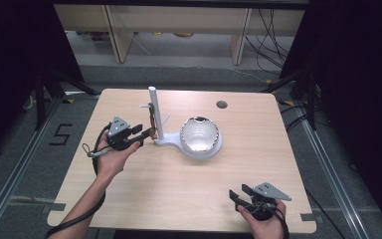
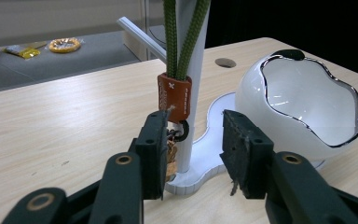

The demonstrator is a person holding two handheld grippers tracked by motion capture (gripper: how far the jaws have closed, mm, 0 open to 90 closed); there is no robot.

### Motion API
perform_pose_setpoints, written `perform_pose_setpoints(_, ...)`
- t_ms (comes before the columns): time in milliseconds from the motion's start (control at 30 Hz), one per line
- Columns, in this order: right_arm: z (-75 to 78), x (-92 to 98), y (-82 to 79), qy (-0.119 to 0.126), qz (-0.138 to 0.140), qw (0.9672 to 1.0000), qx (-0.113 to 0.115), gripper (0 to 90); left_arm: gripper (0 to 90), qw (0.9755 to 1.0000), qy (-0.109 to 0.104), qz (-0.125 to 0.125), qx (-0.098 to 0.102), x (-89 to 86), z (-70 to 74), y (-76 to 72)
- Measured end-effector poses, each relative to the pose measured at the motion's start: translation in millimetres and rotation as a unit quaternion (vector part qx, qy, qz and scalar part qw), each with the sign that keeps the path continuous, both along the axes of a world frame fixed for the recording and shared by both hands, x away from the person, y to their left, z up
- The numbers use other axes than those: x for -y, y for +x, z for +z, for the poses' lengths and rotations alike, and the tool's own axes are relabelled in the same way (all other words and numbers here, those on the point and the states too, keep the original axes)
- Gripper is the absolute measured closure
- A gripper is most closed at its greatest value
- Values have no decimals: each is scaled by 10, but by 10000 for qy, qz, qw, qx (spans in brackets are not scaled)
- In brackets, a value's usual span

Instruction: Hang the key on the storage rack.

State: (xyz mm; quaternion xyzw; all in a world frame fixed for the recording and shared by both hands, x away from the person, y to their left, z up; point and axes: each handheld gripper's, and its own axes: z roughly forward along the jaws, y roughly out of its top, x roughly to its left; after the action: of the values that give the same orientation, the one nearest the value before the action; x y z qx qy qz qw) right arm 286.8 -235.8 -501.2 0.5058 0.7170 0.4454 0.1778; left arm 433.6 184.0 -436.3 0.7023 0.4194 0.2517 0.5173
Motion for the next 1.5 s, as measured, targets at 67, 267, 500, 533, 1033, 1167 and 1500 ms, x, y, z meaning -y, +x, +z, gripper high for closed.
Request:
perform_pose_setpoints(67, -1, 2, 0, -5, 5, 10000, -2, 447, 583, 10000, -17, 13, 28, -18, 10, -27)
perform_pose_setpoints(267, 1, -1, -3, 30, 13, 10000, -26, 443, 529, 9999, -5, 65, 125, -116, 28, -153)
perform_pose_setpoints(500, -5, 4, 0, -85, -4, 10000, 12, 435, 494, 9998, -95, 108, 140, -264, 18, -353)
perform_pose_setpoints(533, -4, 5, 0, -87, -5, 10000, 14, 434, 491, 9998, -121, 103, 149, -287, 12, -381)
perform_pose_setpoints(1033, -13, 0, -1, -42, -46, 10000, 10, 428, 459, 9992, -47, 344, 204, -596, -210, -767)
perform_pose_setpoints(1167, -13, 2, -1, -52, -49, 10000, 1, 427, 455, 9988, -28, 449, 174, -681, -297, -853)
perform_pose_setpoints(1500, -22, -34, -14, 11, -115, 9999, -124, 426, 432, 9976, -43, 690, -25, -858, -701, -999)
